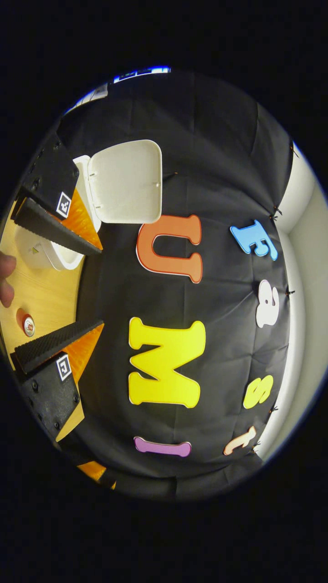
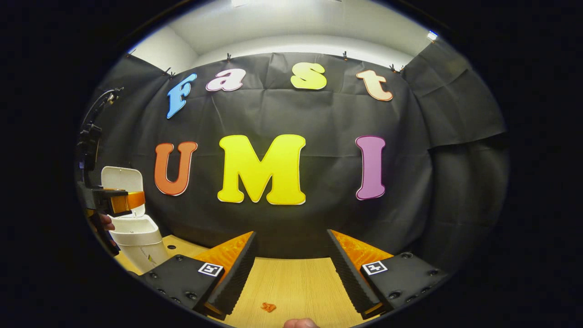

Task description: Press the lid of the desktop garbage bin to open it, pick up the crumpled paper on the desktop and throw it into the bin, then pick up the pop can on the desktop and drop it into the bin, and finally close the garbage bin lid.

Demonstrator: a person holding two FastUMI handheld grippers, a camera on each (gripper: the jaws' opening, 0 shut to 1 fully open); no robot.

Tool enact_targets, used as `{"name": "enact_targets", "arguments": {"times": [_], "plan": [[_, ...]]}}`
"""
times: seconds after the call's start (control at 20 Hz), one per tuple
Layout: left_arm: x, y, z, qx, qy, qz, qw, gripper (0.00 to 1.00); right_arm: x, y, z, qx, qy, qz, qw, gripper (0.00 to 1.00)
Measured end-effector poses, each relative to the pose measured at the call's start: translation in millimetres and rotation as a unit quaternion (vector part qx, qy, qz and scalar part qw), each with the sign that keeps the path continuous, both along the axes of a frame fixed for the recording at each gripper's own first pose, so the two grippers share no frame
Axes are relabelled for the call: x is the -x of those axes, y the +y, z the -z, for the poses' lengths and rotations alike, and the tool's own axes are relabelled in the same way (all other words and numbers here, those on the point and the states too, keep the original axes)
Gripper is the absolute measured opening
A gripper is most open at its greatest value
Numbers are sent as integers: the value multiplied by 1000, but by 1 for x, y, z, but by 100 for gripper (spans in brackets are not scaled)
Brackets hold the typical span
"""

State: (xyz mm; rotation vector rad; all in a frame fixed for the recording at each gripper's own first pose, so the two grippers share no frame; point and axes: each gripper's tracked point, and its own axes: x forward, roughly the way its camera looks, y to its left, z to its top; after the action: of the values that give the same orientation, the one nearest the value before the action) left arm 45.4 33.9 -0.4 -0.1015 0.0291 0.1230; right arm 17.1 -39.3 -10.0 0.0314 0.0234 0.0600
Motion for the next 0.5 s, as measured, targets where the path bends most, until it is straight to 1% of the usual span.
{"name": "enact_targets", "arguments": {"times": [0.05,0.1,0.3,0.45,0.5], "plan": [[2,-7,-2,3,-5,11,1000,95,2,-1,2,-2,2,1,1000,93],[5,-15,-4,6,-9,26,1000,96,3,-2,2,-2,5,2,1000,94],[20,-41,0,11,-9,67,998,96,10,-6,-1,1,1,0,1000,94],[28,-48,11,8,-2,77,997,96,14,-7,6,8,9,-6,1000,93],[32,-51,17,9,3,79,997,96,16,-7,10,8,17,-9,1000,94]]}}
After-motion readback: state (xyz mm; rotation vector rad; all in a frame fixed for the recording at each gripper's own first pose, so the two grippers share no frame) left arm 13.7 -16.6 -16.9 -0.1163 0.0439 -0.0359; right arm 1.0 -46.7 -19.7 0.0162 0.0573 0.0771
